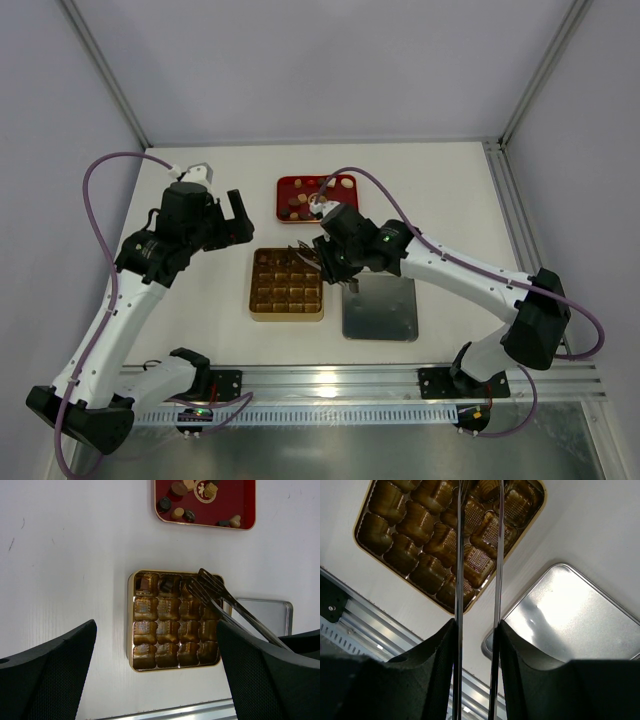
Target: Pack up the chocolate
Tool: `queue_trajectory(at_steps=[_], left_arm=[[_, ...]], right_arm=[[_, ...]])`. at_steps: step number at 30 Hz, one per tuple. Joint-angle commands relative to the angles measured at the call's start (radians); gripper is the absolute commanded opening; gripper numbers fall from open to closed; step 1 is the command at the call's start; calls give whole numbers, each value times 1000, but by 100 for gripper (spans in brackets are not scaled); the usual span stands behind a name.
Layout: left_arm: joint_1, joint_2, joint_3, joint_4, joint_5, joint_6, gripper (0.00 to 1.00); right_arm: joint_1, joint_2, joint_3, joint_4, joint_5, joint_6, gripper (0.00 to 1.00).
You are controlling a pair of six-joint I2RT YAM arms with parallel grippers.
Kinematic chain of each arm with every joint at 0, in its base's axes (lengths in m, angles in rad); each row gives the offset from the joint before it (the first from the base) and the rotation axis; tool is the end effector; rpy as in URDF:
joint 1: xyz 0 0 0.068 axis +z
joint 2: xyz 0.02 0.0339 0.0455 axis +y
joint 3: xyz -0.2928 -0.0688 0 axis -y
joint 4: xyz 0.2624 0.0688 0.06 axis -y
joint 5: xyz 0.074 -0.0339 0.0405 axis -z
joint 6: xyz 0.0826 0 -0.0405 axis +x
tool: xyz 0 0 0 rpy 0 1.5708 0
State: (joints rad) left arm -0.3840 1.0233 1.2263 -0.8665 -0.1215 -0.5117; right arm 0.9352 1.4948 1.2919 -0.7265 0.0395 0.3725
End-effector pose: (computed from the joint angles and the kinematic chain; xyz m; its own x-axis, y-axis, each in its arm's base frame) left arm 0.2220 -0.0789 0.3791 -0.6366 -0.2670 -0.7235 -0.0326 0.9466 -0.3207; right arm 0.2167 0.2882 0.2859 -0.7306 -0.3778 -0.5688 -0.5628 0.8049 0.1883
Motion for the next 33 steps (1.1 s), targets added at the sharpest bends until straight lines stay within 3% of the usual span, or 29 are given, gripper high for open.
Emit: queue_trajectory(at_steps=[1, 11, 16, 23, 33], left_arm=[[-1, -3, 7, 20, -6, 18, 100], [-1, -6, 16, 12, -1, 19, 100], [-1, -3, 27, 8, 11, 19, 100], [-3, 3, 50, -6, 11, 30, 100], [-1, 3, 47, -3, 13, 33, 100]], right_arm=[[4, -11, 43, 13, 49, -16, 40], [-220, 48, 256, -28, 19, -112, 41], [-320, 203, 375, -37, -6, -152, 41], [-358, 393, 487, -59, -20, -173, 41], [-357, 478, 537, -71, 2, -182, 45]])
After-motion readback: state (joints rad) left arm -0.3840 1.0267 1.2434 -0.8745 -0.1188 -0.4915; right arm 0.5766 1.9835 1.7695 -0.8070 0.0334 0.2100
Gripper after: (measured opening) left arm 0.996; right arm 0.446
